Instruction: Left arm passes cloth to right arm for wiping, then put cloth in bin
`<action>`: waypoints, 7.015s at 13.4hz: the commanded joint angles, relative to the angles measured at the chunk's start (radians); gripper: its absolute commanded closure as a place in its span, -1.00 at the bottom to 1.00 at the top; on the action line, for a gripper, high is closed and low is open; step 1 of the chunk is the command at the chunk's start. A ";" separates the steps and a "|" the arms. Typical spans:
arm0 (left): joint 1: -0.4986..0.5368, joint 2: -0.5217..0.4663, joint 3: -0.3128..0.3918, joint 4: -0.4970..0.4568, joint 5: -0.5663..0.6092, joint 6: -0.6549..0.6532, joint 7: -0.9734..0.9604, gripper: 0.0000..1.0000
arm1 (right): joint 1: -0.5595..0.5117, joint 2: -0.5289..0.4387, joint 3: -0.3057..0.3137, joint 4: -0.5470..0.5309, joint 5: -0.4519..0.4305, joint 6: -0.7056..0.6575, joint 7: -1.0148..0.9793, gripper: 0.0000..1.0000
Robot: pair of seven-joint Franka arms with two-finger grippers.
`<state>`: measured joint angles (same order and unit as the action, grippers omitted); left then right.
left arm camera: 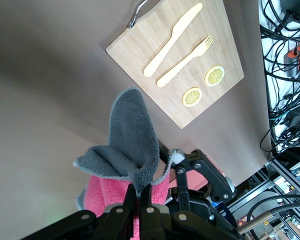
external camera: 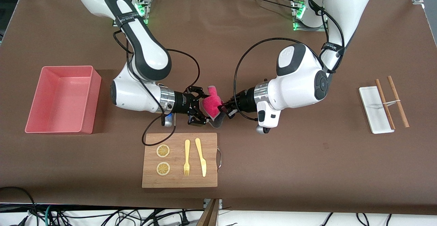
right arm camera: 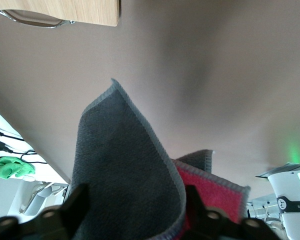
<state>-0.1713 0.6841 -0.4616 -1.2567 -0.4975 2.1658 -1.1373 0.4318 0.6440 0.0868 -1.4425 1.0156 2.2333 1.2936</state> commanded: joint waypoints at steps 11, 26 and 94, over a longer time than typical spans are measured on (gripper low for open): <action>-0.004 0.014 0.004 0.031 -0.018 -0.001 0.005 -1.00 | 0.002 -0.014 -0.001 -0.013 0.006 0.006 -0.002 1.00; 0.332 -0.124 0.003 0.014 0.050 -0.352 0.266 -1.00 | 0.036 0.014 -0.004 -0.197 -0.391 -0.096 -0.149 1.00; 0.121 -0.626 0.521 -0.333 0.456 -0.617 1.197 -1.00 | -0.149 -0.060 -0.742 0.136 -0.937 -0.854 -1.672 1.00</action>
<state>-0.0535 0.0878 0.0636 -1.5652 -0.0254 1.5453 0.0323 0.3257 0.5448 -0.6554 -1.2919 0.0823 1.3712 -0.3229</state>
